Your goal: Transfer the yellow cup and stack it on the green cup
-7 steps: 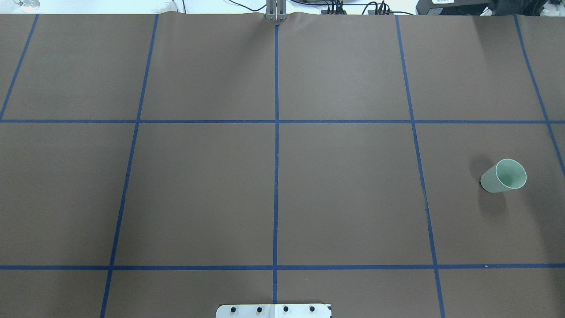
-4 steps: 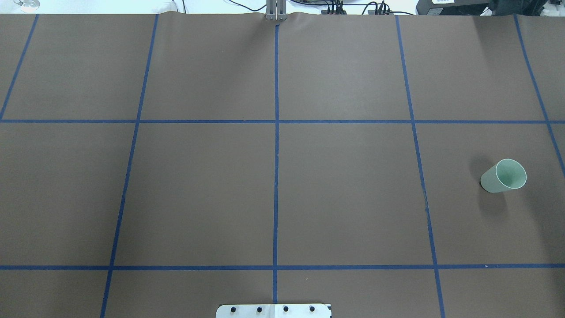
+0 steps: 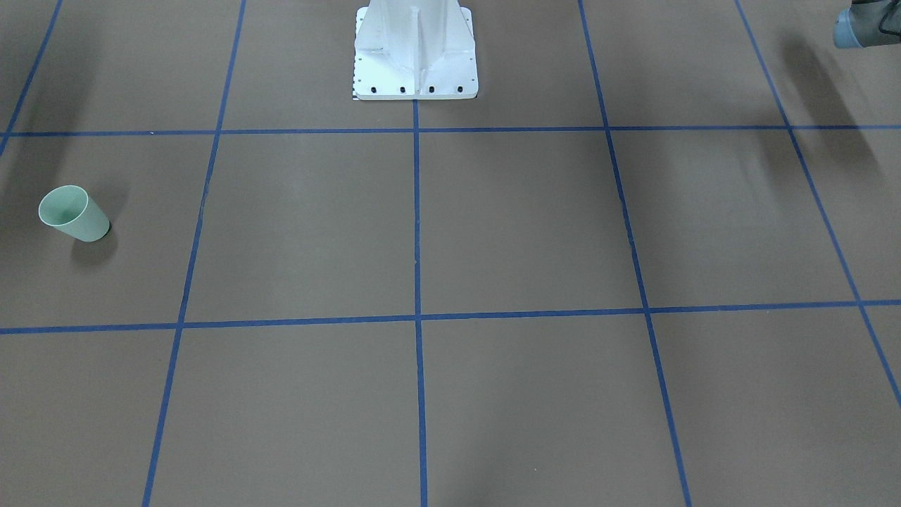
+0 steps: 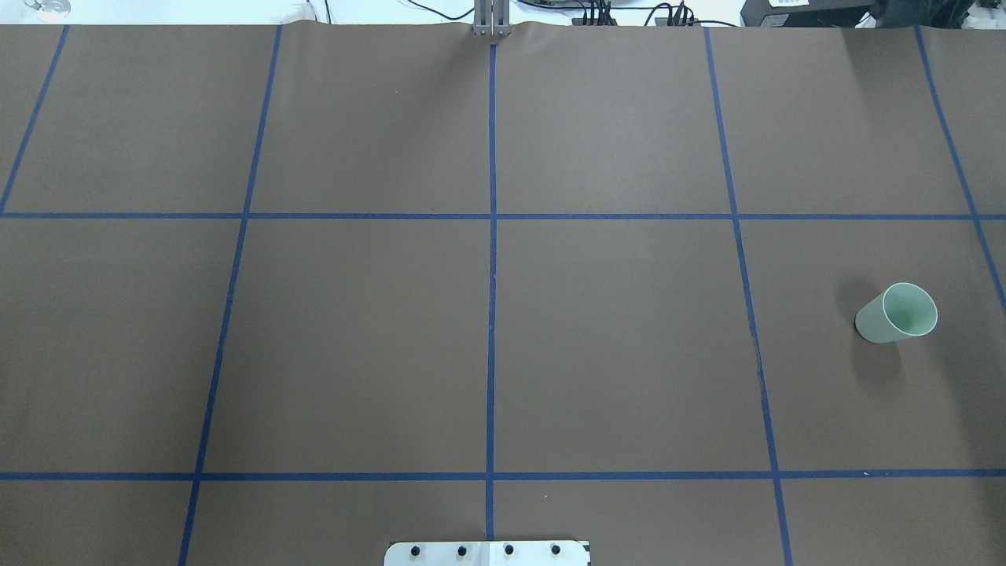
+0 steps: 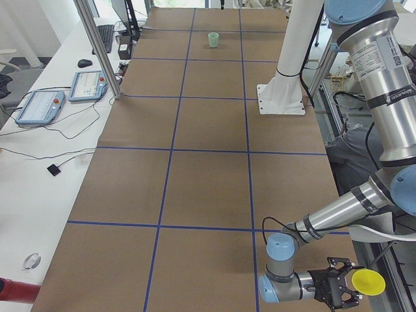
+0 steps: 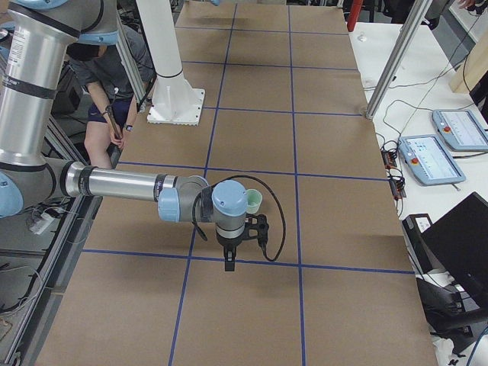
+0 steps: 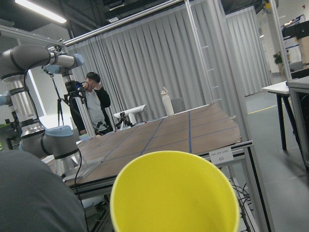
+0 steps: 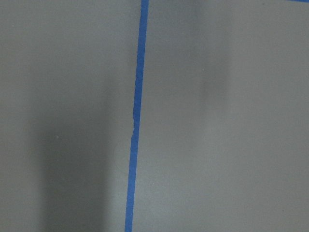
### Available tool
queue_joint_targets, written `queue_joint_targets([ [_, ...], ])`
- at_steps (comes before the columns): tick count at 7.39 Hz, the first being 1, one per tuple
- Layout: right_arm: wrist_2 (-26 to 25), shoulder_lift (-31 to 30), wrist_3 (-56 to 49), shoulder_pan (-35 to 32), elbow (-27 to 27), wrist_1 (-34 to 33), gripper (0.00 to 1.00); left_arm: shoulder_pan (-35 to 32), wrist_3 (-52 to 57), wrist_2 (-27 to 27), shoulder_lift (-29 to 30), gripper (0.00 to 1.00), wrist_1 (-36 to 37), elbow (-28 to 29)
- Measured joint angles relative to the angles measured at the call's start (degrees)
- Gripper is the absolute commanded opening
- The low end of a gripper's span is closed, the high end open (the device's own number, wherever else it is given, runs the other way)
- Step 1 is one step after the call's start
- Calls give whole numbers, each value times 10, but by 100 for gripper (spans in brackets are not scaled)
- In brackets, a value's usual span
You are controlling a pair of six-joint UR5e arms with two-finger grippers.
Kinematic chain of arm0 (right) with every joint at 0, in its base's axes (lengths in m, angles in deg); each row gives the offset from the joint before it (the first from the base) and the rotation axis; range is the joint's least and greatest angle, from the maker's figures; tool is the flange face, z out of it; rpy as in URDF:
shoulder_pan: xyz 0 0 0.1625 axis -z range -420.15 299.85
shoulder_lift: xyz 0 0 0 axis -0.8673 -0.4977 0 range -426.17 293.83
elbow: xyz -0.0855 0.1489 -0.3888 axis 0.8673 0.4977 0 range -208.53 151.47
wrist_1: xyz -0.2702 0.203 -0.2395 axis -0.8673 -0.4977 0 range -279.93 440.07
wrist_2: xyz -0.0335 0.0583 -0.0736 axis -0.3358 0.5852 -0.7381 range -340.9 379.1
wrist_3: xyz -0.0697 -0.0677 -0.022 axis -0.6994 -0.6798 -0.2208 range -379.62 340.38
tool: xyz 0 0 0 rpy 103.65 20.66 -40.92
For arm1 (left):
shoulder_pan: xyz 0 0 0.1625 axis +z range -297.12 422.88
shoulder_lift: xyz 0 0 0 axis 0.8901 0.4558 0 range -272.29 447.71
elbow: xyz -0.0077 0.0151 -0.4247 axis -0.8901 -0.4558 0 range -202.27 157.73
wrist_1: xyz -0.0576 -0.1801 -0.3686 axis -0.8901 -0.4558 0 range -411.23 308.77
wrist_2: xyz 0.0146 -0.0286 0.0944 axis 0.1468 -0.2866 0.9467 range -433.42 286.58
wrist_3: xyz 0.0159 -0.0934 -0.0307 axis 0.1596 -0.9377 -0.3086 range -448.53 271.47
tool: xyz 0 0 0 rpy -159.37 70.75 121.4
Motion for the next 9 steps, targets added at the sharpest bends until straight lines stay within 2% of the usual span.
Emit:
queue_joint_targets([
  [3, 2, 18, 2, 2, 1, -1, 99, -2, -17, 162, -33, 0, 12, -101],
  [5, 3, 25, 2, 5, 3, -1, 99, -5, -24, 278, -40, 0, -9, -131],
  [7, 3, 24, 2, 5, 4, -1, 99, -8, -25, 393, -50, 0, -68, -135],
  [9, 3, 19, 3, 5, 6, -2, 99, -10, -16, 512, -80, 0, -164, -135],
])
